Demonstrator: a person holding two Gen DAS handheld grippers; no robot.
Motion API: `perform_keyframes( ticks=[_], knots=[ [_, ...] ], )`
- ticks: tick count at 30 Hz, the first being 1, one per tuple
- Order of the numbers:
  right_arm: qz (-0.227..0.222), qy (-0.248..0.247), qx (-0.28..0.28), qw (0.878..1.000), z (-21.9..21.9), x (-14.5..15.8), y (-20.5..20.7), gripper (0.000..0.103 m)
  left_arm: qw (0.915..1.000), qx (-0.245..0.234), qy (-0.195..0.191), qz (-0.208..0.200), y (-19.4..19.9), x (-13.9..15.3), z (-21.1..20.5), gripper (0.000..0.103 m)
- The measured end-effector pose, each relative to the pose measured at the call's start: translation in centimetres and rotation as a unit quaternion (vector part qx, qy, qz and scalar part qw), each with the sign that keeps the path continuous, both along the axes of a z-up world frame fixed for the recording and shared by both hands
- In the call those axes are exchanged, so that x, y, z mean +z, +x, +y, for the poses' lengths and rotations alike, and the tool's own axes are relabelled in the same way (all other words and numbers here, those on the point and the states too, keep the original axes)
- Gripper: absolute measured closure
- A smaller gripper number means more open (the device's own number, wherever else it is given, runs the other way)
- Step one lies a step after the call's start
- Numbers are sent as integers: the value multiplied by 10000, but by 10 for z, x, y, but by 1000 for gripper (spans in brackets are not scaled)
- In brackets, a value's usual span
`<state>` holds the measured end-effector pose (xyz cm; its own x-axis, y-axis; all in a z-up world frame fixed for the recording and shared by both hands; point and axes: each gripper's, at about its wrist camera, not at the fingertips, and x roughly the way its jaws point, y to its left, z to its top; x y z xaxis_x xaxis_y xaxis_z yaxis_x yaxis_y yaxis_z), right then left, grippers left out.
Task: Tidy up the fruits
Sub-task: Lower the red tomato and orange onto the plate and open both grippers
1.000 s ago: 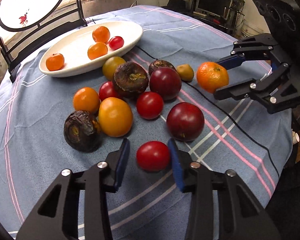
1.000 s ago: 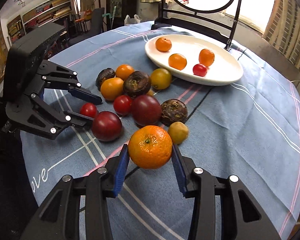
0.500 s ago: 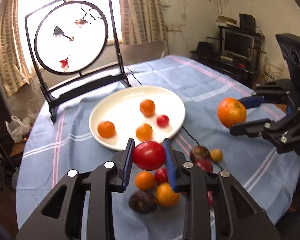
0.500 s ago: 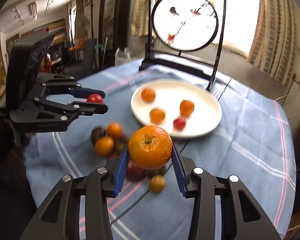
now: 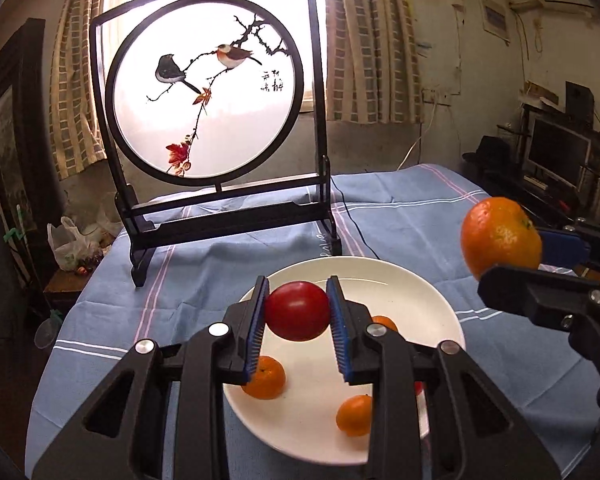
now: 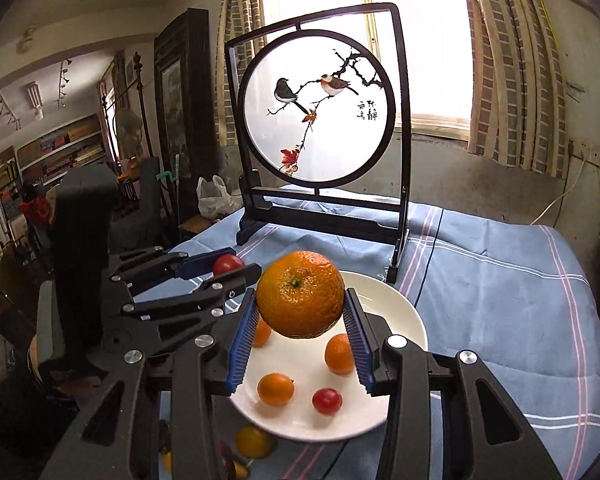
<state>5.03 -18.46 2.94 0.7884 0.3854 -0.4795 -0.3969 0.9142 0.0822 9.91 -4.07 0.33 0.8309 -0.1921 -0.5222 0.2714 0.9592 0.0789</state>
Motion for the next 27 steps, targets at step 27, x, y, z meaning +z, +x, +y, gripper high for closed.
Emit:
perform_keyframes(
  ticks=[27],
  knots=[
    [494,-119,-360,9981,-8,-55,45,59,9984,190,184,499,40,-48,2,74]
  ],
)
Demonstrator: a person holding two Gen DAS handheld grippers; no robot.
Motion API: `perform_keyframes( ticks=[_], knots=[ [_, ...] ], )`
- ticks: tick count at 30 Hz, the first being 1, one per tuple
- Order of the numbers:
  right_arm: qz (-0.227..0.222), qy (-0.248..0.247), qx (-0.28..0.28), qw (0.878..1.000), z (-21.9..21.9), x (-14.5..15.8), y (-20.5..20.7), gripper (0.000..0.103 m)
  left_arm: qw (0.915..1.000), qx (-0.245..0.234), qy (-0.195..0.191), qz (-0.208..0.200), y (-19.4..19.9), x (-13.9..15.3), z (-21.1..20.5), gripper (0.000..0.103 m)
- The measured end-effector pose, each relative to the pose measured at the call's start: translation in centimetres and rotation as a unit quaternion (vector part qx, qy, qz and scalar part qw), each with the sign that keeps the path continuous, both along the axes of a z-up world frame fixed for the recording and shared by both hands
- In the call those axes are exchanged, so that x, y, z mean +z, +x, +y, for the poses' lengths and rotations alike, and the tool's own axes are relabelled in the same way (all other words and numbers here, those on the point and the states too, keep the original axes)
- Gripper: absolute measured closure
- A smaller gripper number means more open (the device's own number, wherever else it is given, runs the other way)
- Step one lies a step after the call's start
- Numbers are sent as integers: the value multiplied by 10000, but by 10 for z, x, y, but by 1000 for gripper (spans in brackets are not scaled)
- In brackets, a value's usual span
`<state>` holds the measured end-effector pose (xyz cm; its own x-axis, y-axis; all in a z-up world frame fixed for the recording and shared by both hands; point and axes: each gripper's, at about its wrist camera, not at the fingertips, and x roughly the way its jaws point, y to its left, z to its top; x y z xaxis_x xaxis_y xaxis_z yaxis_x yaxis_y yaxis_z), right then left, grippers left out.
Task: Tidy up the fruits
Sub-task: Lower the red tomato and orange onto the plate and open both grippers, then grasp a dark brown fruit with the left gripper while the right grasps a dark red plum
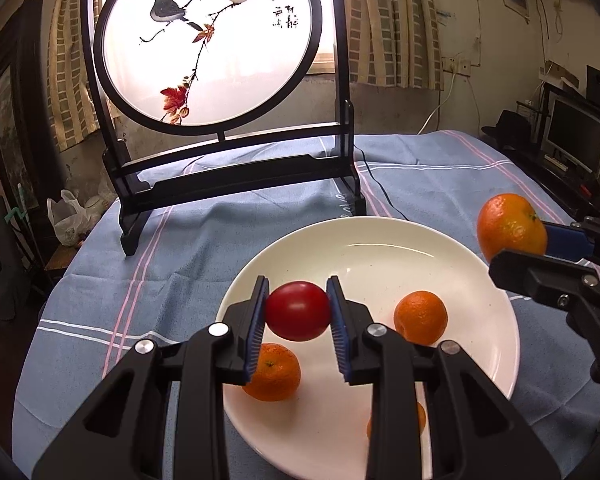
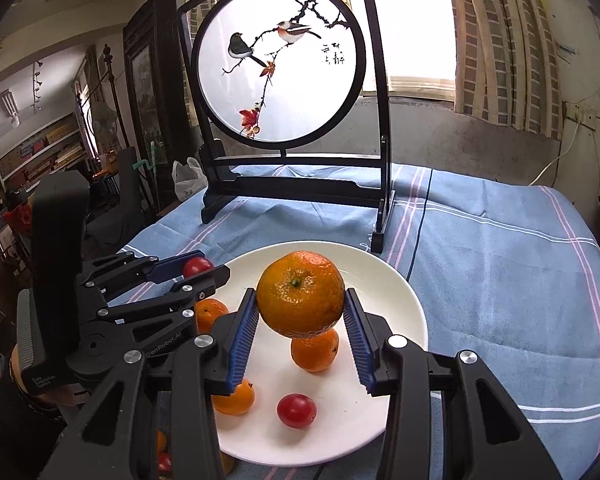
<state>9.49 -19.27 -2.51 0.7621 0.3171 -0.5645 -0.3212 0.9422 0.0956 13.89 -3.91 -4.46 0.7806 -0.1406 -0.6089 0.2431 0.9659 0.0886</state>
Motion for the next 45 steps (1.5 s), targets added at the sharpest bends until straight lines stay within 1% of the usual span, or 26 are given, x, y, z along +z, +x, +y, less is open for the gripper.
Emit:
perform_keyframes(
  ticks=[7,13,14,15,16,17,18,21,24,27,28,29,31,34,36,38,41,43,45],
  knots=[
    [311,-92,-156,9994,-3,-19,14,59,9999,17,43,118,3,-4,0,74],
    [575,-132,-302,9978,-10,-34,25,58,9995,-92,178,263,5,-12,-5,73],
    [613,-161,-304,9975,-10,-37,26,59,9994,-96,204,280,5,-13,-7,70],
    [619,-166,-317,9974,-9,-38,27,58,9993,-65,232,273,6,-14,-7,57],
    [579,-162,-371,9975,-10,-38,26,49,9994,-21,248,248,6,-15,-7,50],
    [516,-152,-443,9976,-11,-36,25,39,9995,9,240,220,5,-14,-6,40],
    [466,-135,-474,9977,-12,-34,25,37,9996,28,218,198,5,-13,-5,38],
    [341,-12,-488,9982,-16,-25,20,37,9998,74,120,172,5,-8,0,38],
    [193,104,-356,9991,-15,-9,10,37,9999,100,-34,107,0,4,8,38],
    [-4,159,-65,9999,-10,14,-16,37,9996,-6,-266,-117,-18,27,19,37],
    [-17,116,60,9999,-8,19,-27,37,9992,-74,-341,-169,-27,33,24,36],
    [-18,-38,198,9998,-4,22,-41,37,9989,-156,-383,-202,-37,38,29,33],
    [1,-318,511,9982,2,23,-74,37,9986,-350,-296,-254,-61,42,36,31],
    [434,-504,1035,9924,10,4,-124,37,9974,-668,-85,-236,-98,39,46,31],
    [802,-645,1320,9859,19,-19,-154,37,9966,-813,-45,-153,-120,34,54,30],
    [1208,-644,1514,9789,27,-43,-174,37,9960,-888,-57,-4,-140,27,63,30],
    [1543,-564,1673,9721,36,-66,-192,37,9952,-967,60,143,-164,15,75,30],
    [1687,-494,1693,9698,41,-77,-195,37,9950,-963,183,180,-177,8,84,30],
    [1809,-403,1716,9676,47,-85,-193,38,9935,-1063,167,358,-187,-1,91,30]
  ],
)
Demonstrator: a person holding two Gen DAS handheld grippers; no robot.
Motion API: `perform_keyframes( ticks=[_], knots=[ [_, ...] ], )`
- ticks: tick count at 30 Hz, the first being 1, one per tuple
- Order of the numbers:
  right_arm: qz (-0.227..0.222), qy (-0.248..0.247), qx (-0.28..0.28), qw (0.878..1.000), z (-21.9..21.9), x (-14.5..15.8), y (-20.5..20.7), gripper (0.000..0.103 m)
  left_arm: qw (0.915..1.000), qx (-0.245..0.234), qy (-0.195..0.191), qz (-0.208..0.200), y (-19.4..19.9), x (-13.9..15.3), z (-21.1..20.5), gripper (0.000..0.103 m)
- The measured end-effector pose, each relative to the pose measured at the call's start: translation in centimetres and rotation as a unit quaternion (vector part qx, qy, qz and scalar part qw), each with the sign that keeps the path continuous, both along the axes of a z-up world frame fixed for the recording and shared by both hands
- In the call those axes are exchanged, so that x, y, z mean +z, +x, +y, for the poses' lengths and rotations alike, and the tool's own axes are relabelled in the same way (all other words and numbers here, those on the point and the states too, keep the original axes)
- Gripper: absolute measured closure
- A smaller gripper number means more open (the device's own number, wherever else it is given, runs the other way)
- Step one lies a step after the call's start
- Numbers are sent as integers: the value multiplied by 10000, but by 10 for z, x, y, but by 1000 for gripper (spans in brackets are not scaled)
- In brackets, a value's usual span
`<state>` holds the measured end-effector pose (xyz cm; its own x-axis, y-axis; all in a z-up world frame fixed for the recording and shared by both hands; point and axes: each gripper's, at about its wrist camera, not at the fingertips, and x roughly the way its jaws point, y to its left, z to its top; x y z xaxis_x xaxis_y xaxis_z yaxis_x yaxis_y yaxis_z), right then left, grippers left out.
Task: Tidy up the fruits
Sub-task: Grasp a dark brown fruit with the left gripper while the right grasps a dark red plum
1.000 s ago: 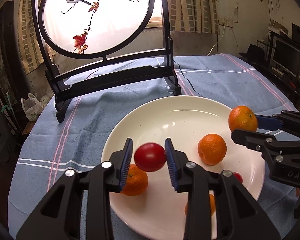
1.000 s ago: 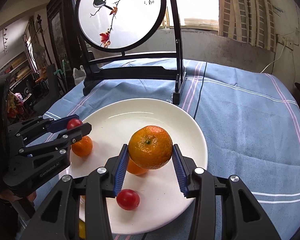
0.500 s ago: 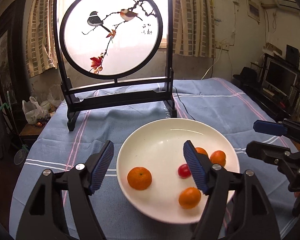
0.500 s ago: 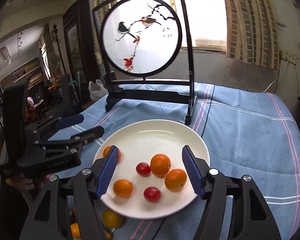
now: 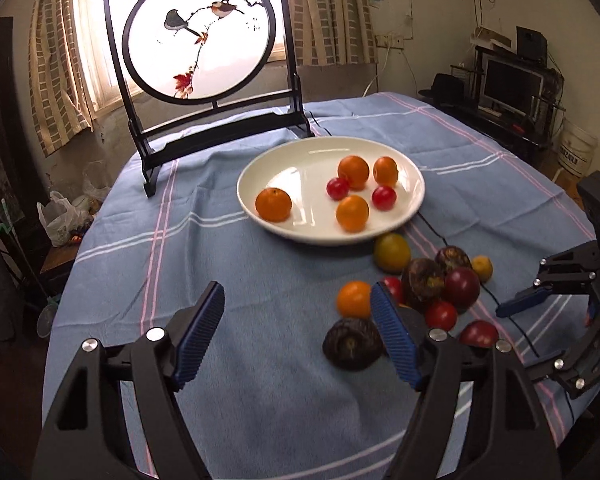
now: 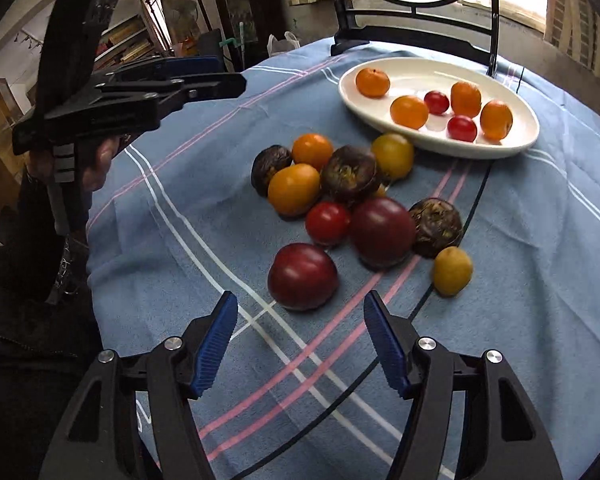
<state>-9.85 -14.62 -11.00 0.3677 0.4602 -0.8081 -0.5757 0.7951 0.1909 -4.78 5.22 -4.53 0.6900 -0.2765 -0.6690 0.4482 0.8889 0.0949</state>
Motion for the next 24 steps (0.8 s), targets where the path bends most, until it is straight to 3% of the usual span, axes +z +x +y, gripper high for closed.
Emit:
perform_keyframes(
  ticks=[5,8,14,16,18,21,24],
  knots=[
    [-64,-221,90,9997,8,-6,0,68,9966,-573,484,342,-16,-37,-9,30],
    [-122,-182,18,9998,-1,1,-5,69,9919,-1012,625,446,-17,-52,-20,30],
    [-86,-8,-216,9997,-18,8,-5,69,9858,-1400,745,557,6,-65,-35,29],
    [-66,-25,-239,9997,-19,7,-3,69,9817,-1687,624,619,10,-65,-36,37],
    [-48,-41,-231,9997,-19,6,0,69,9792,-1834,657,562,10,-65,-39,59],
    [-56,-38,-246,9997,-21,8,3,69,9755,-2053,469,633,8,-60,-36,59],
    [-153,-10,-272,9995,-24,15,1,69,9762,-2087,414,421,-3,-47,-34,59]
  ],
)
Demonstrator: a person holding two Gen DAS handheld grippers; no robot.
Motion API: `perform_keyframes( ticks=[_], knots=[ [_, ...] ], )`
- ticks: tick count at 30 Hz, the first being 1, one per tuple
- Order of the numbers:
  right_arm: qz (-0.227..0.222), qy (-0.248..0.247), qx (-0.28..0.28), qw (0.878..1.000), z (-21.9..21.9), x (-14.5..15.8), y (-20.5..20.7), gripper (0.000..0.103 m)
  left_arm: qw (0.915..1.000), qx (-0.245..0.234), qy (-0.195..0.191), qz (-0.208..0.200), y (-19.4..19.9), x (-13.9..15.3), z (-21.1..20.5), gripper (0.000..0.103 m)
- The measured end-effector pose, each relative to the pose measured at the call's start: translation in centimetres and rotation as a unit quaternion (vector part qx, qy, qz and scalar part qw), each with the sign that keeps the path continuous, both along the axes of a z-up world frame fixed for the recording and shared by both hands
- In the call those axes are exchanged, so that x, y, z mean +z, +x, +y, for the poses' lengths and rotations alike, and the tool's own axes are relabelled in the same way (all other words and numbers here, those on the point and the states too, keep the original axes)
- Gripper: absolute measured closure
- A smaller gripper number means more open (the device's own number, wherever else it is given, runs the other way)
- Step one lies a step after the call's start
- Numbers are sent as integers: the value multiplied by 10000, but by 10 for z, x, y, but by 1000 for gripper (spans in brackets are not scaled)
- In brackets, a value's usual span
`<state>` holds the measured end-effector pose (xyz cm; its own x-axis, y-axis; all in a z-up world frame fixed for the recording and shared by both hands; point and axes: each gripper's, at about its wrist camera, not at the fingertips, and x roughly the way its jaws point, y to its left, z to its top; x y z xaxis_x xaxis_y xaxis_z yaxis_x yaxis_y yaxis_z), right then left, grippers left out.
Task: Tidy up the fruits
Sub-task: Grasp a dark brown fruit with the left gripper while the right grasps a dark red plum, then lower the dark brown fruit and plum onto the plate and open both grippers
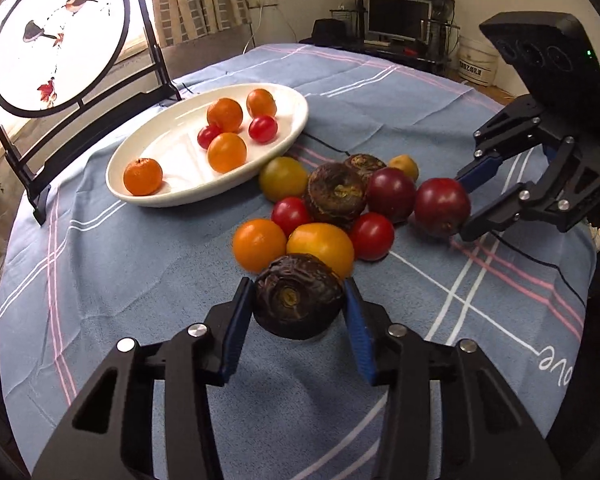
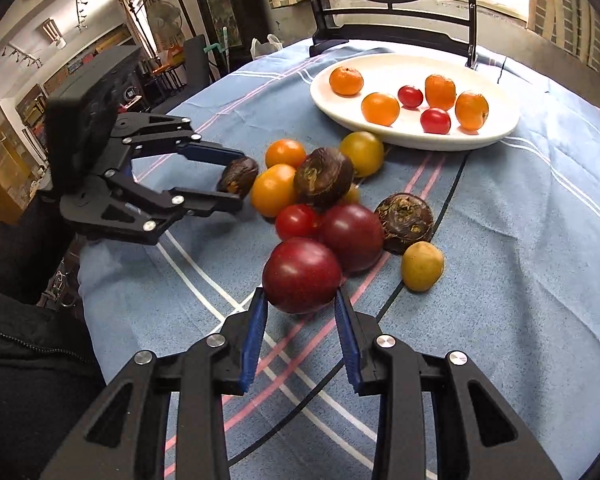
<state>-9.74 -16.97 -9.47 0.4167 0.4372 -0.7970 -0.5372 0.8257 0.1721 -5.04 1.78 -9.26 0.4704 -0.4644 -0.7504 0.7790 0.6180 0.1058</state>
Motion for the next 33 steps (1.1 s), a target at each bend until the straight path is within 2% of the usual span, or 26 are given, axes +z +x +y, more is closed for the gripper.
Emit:
perform_keyframes(
  ticks=[3,6,10,14,16,20,24,29,33],
  knots=[
    [-234,23,-40,9997,-4,14,1,69,9988,178,-259,-376,-5,28,4,59],
    [-699,24,-141,9975,-7,39,5,69,9931,733,-527,-745,5,61,4,59],
    [-1457,115,-343,9887,-12,82,24,69,9784,1454,-968,-1107,32,100,-3,59],
    [-1778,252,-511,9824,-14,103,60,68,9619,2053,-1339,-1215,64,120,-16,59],
    [-1854,266,-685,9799,-14,106,83,68,9567,2268,-1334,-1245,83,120,-25,59],
    [-1790,448,-839,9792,-14,104,123,68,9554,2501,-1259,-940,123,106,-37,59],
    [-1612,493,-930,9813,-10,94,152,68,9530,2656,-1190,-838,149,90,-43,59],
    [-1378,430,-1055,9839,-8,74,180,68,9539,2733,-1063,-635,164,65,-46,59],
    [-1359,535,-1055,9836,-7,68,186,68,9539,2775,-936,-653,169,57,-46,59]
  ],
)
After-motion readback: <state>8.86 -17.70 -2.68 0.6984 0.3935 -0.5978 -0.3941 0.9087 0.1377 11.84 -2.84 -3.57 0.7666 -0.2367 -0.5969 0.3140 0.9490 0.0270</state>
